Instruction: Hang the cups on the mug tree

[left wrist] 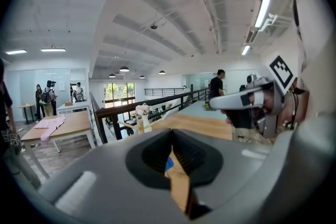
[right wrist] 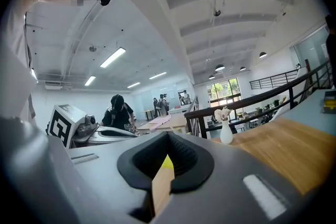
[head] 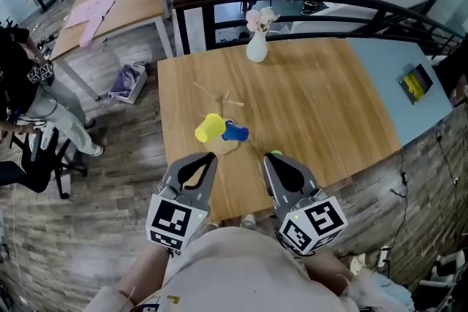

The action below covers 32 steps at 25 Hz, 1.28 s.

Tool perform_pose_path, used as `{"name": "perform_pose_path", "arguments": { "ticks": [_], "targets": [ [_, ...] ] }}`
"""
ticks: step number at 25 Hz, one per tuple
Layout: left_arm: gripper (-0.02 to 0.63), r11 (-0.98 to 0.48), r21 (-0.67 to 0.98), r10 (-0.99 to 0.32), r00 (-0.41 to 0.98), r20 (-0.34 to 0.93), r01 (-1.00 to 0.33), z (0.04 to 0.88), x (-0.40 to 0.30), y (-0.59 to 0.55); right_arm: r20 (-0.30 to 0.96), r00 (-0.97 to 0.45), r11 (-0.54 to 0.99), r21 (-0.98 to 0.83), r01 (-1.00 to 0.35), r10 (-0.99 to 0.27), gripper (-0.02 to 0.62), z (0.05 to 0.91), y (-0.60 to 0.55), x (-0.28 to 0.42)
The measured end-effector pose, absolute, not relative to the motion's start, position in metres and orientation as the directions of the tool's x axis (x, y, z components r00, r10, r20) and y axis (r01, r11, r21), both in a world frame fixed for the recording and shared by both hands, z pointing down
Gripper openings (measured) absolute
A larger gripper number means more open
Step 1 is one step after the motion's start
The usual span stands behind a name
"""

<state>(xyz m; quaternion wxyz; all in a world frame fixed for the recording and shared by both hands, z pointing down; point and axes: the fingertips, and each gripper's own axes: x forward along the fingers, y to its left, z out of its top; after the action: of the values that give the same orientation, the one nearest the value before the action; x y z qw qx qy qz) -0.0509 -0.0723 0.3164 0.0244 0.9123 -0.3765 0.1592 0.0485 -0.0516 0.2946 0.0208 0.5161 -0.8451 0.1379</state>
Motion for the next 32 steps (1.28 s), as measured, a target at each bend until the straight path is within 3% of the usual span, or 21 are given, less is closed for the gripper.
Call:
{"name": "perform_pose_path", "arguments": {
  "ticks": [17,32],
  "targets": [
    [0.003,-0.742,-0.034,-0.645,0.699,0.309,-0.669,0.318,-0.022,-0.084,0.186,-0.421,0.387,-0.196,-0.901,-0.888,0.003,0.296,-0.072,0.072],
    [0.003,-0.780,-0.011,-0.591,0.730,0.342,-0.626,0.338,0.028,-0.107,0.287,-0.365,0.338,-0.140,-0.931,-0.886,0.109,0.334,-0.093,0.107]
  ]
}}
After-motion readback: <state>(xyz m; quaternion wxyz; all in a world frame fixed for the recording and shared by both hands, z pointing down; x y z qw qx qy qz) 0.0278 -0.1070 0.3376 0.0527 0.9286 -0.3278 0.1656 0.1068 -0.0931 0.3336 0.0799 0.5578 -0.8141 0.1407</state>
